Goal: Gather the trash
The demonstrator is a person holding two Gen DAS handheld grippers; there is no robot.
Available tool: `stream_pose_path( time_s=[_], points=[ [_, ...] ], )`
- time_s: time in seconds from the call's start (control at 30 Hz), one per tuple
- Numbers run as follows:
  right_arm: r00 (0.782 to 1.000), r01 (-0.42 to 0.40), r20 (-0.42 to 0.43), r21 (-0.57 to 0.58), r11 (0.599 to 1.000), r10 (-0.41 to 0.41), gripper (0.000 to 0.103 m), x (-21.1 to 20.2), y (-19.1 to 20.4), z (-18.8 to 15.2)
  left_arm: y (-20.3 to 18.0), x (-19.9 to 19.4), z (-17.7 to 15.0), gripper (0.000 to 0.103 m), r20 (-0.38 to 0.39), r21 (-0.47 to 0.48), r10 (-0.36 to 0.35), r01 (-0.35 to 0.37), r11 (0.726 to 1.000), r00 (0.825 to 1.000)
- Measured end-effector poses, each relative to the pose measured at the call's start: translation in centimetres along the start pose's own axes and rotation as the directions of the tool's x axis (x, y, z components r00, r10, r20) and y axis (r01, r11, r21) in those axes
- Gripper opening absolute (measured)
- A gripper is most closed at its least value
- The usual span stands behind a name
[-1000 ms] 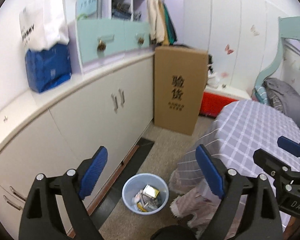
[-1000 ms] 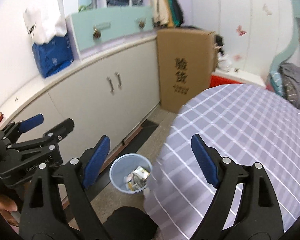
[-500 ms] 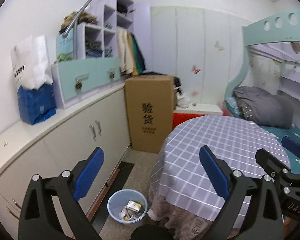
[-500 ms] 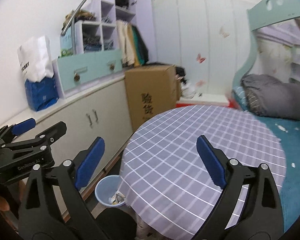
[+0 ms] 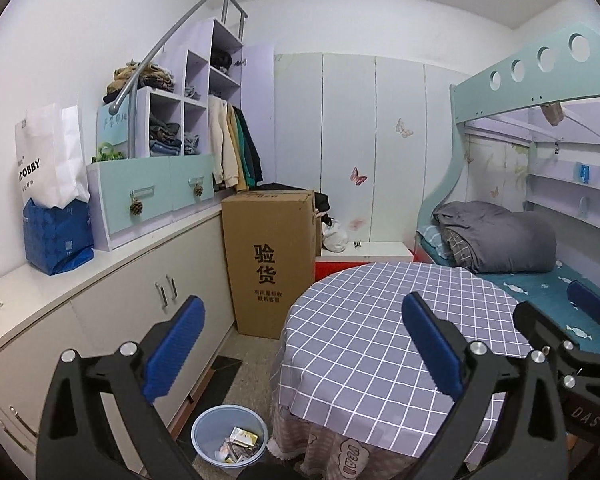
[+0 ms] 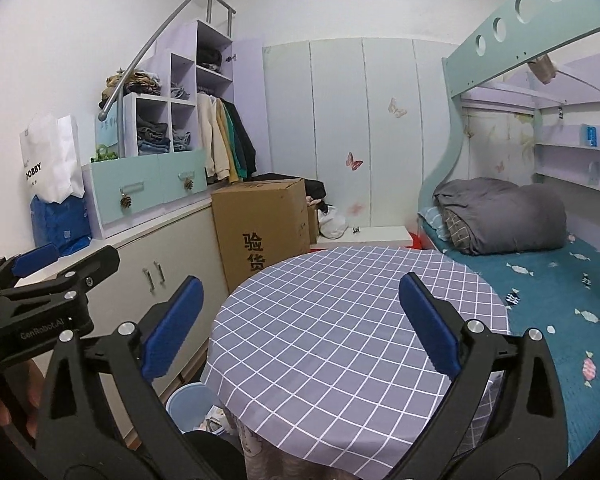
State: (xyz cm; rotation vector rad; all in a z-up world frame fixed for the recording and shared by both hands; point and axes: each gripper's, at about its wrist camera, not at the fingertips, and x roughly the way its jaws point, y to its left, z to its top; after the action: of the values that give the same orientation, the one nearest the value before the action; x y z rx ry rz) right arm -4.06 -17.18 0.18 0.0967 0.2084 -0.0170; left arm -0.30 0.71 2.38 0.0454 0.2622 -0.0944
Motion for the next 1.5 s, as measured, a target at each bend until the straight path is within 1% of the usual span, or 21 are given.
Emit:
stream_pose_path(
  time_s=[0.17,0.5,1.5],
  points=[
    [1.000,0.003,0.004,0.001,1.000,-0.003,0.096,-0.4,-0.3,-0.5,-0.2,-0.1,-0.4,0.097,0.000,0.004,0.006,-0.006,1.000,1.000],
    [1.000,-0.002,-0.023,0.007,1.000,0.002,0.096,0.2,-0.2,-1.2,-0.5,0.6,-1.0,0.097,-0.021,0.018,0.017,-0.016,1.000,1.000],
    [0.999,-0.011,-0.047,0.014,1.000,0.011,0.096,0.7,-0.2,-1.8,-1.7,1.4,-1.7,0.097,-0.035,0.051,0.008,-0.006,0.999,0.999]
  ],
)
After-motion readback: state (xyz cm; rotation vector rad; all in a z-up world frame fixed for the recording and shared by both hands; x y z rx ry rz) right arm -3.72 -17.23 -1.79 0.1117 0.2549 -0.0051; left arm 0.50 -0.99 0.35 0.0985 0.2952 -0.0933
